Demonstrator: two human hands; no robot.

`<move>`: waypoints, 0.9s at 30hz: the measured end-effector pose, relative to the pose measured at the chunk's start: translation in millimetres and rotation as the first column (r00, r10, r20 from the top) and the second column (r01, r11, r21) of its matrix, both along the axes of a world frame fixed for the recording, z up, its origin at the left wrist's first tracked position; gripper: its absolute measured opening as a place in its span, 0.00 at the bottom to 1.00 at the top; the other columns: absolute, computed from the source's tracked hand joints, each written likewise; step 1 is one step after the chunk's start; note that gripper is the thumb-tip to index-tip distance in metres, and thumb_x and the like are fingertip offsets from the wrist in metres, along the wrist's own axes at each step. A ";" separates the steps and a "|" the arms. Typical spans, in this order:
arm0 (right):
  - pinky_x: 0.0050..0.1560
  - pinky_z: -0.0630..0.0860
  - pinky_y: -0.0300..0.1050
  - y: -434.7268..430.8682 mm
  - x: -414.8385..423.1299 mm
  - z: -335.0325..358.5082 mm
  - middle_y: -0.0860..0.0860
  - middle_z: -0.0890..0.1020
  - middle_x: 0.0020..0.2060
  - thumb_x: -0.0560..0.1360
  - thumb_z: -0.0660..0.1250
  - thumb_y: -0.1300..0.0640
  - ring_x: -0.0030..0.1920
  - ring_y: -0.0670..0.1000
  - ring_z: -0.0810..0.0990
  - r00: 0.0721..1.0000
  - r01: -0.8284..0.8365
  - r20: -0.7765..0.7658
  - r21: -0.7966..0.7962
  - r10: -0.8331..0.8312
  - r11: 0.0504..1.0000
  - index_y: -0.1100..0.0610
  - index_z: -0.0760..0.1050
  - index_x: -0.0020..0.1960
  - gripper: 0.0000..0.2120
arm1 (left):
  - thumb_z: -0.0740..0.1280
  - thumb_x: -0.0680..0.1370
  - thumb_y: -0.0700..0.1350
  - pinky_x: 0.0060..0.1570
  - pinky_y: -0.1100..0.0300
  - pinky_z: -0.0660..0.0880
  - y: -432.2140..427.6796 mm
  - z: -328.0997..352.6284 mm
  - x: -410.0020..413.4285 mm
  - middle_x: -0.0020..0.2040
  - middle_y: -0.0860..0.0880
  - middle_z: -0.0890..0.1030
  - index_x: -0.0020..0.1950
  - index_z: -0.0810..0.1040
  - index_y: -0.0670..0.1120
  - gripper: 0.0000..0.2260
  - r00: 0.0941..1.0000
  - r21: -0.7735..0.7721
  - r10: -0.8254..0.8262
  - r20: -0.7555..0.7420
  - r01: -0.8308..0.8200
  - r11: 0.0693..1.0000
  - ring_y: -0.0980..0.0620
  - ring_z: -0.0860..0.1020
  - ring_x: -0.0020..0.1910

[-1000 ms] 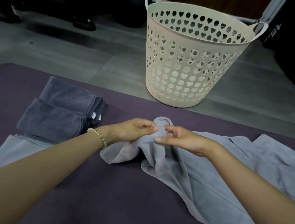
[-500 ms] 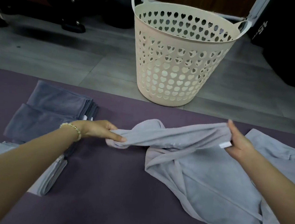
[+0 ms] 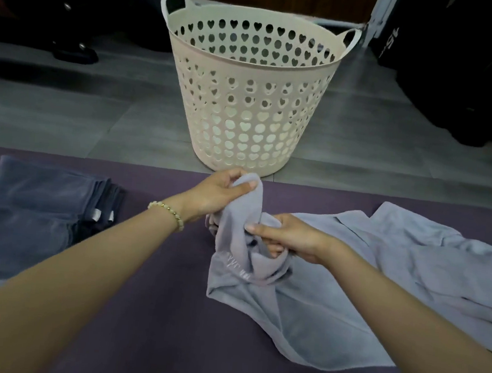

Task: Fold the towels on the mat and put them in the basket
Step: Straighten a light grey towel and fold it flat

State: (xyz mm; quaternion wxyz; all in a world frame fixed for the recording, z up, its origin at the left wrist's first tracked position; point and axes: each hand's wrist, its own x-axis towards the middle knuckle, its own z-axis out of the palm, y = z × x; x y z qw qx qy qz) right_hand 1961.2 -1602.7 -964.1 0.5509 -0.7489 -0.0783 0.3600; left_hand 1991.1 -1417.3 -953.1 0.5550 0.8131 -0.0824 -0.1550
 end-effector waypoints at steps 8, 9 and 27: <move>0.25 0.59 0.35 -86.6 -0.7 57.8 0.46 0.60 0.20 0.70 0.64 0.50 0.20 0.43 0.57 0.926 0.378 -0.188 0.444 -0.328 0.813 0.52 0.66 0.26 0.16 | 0.65 0.79 0.47 0.35 0.71 0.71 -102.3 56.6 66.0 0.34 0.58 0.80 0.45 0.79 0.47 0.07 0.992 -0.099 -0.108 0.071 0.115 0.988 0.64 0.76 0.33; 0.24 0.58 0.34 -102.4 4.3 54.0 0.46 0.60 0.19 0.70 0.64 0.50 0.19 0.43 0.56 0.890 0.455 -0.213 0.464 -0.403 0.760 0.52 0.66 0.25 0.17 | 0.65 0.79 0.47 0.35 0.71 0.72 -124.5 56.4 76.0 0.34 0.58 0.81 0.45 0.79 0.48 0.06 0.992 -0.140 -0.106 0.064 0.114 0.984 0.65 0.77 0.34; 0.26 0.69 0.33 -303.2 -36.6 -177.7 0.50 0.71 0.25 0.82 0.55 0.58 0.24 0.44 0.71 0.202 0.971 -0.325 0.190 -0.924 0.145 0.66 0.77 0.52 0.15 | 0.66 0.78 0.42 0.36 0.81 0.66 -333.7 -125.6 170.4 0.49 0.46 0.78 0.58 0.78 0.35 0.13 0.988 0.065 0.145 0.056 -0.148 0.987 0.65 0.75 0.36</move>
